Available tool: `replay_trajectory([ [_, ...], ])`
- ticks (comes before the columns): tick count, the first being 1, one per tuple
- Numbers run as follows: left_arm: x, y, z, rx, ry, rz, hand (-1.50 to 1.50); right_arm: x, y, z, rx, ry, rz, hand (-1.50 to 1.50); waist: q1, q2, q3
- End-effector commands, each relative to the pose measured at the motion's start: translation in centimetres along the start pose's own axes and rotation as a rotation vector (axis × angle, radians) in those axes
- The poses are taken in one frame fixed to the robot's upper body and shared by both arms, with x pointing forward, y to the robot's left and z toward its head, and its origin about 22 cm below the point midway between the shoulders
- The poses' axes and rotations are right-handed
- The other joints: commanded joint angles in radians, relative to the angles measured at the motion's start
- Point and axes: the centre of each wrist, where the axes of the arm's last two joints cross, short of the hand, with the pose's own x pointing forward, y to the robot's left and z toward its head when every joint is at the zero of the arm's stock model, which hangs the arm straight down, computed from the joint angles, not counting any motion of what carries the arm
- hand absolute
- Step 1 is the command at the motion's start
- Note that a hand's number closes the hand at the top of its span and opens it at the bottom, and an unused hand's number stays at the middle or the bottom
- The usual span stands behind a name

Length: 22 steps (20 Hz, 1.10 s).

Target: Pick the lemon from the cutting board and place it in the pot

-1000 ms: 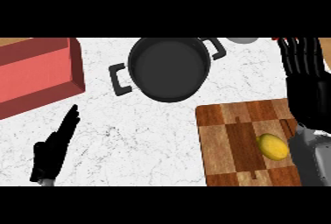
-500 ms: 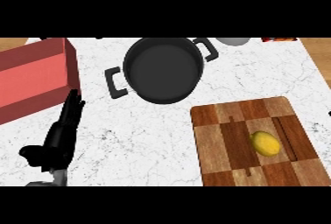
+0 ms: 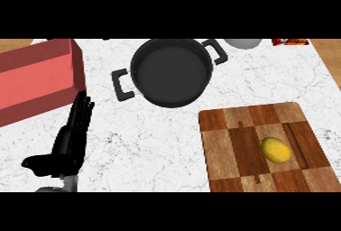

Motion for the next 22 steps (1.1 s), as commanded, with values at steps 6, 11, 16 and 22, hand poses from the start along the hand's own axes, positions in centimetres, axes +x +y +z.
replay_trajectory([
  [6,-0.5,0.3,0.4,0.014,0.003,0.012,0.00,4.0,-2.7,-0.1,0.521,0.077,0.226,-1.50,0.006,-0.003,-0.003],
  [11,-0.5,0.3,0.1,0.004,-0.015,0.000,0.00,3.9,0.6,0.9,0.684,0.177,0.395,-1.50,0.011,-0.002,-0.004],
  [16,-0.9,-0.3,0.0,-0.013,0.002,-0.013,0.00,3.8,2.6,0.8,0.723,0.228,0.428,-1.50,0.010,-0.002,-0.004],
  [22,-1.2,-0.2,-0.6,0.001,-0.021,-0.006,0.00,1.2,6.3,-0.1,0.767,0.292,0.458,-1.50,0.017,-0.001,-0.004],
])
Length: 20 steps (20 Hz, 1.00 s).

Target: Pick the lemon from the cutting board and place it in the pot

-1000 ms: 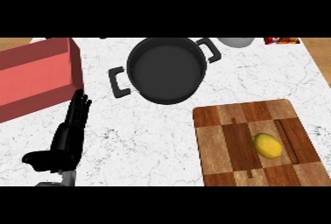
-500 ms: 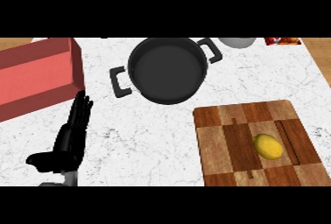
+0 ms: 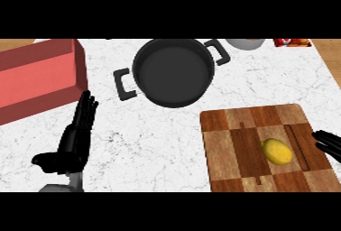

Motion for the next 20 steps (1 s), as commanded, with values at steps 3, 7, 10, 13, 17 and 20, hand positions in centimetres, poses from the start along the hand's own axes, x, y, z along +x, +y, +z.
replay_trajectory([
  [3,1.5,1.1,0.7,-0.012,-0.002,0.009,0.00,-0.1,-0.6,-1.4,0.087,0.125,0.076,-1.50,0.005,-0.001,0.000],
  [7,2.9,0.9,-0.2,-0.019,-0.009,-0.005,0.00,-1.8,3.0,-1.3,0.124,0.124,0.061,-1.50,0.004,0.000,0.001],
  [10,-0.6,1.5,-0.6,0.014,-0.006,-0.008,0.00,-2.5,3.6,-2.8,0.126,0.132,0.048,-1.50,0.003,0.001,0.000],
  [13,0.7,1.4,-1.6,0.014,-0.016,0.011,0.00,-0.9,3.6,-4.6,0.136,0.106,0.053,-1.50,0.001,0.000,0.000],
  [17,0.2,1.0,1.0,-0.019,0.007,0.000,0.00,-2.6,5.1,-2.1,0.126,0.114,0.079,-1.50,0.002,0.000,0.000],
  [20,1.3,1.8,-2.1,-0.012,0.005,0.004,0.00,-1.4,6.3,-4.3,0.124,0.119,0.080,-1.50,-0.001,0.000,0.000],
])
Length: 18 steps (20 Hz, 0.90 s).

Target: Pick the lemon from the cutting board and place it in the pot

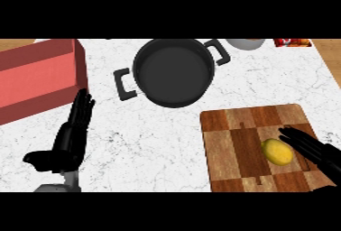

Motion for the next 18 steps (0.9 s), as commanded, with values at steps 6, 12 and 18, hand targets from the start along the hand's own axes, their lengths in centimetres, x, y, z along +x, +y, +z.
replay_trajectory([
  [6,-1.8,0.2,1.0,-0.001,-0.003,0.005,0.00,-0.7,1.3,-2.5,0.004,0.024,-0.008,-1.50,0.001,0.000,0.000],
  [12,-0.1,-0.7,0.7,0.002,-0.011,0.000,0.00,0.0,2.0,-3.1,-0.152,-0.082,0.081,1.50,0.001,-0.001,0.000],
  [18,0.3,-1.3,-0.4,0.004,-0.005,0.003,0.00,-1.3,3.5,-2.9,-0.178,-0.096,0.084,1.50,0.000,0.000,0.000],
])
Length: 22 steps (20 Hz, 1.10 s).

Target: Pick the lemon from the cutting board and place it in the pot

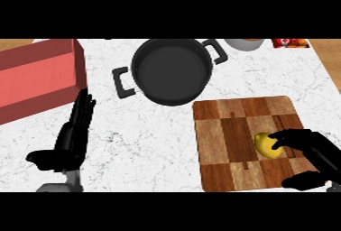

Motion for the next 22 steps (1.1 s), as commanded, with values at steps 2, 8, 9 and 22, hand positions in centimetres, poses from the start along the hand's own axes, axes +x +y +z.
replay_trajectory([
  [2,-1.5,-0.5,0.4,0.014,-0.007,0.000,0.00,-0.1,0.0,-0.8,-0.039,-0.016,0.011,1.50,0.002,0.005,0.009],
  [8,0.3,-2.3,-0.5,-0.089,-0.030,0.013,0.00,9.3,6.9,-12.6,0.147,0.106,0.002,1.50,0.127,0.032,-0.007],
  [9,0.4,-2.5,-0.5,-0.103,-0.039,0.016,0.00,10.2,6.9,-13.9,0.157,0.130,0.011,1.50,0.141,0.031,-0.006],
  [22,0.5,-4.7,-1.4,-0.180,-0.013,0.029,0.00,21.2,0.3,-25.5,-0.194,0.271,0.228,1.50,0.194,0.015,0.007],
])
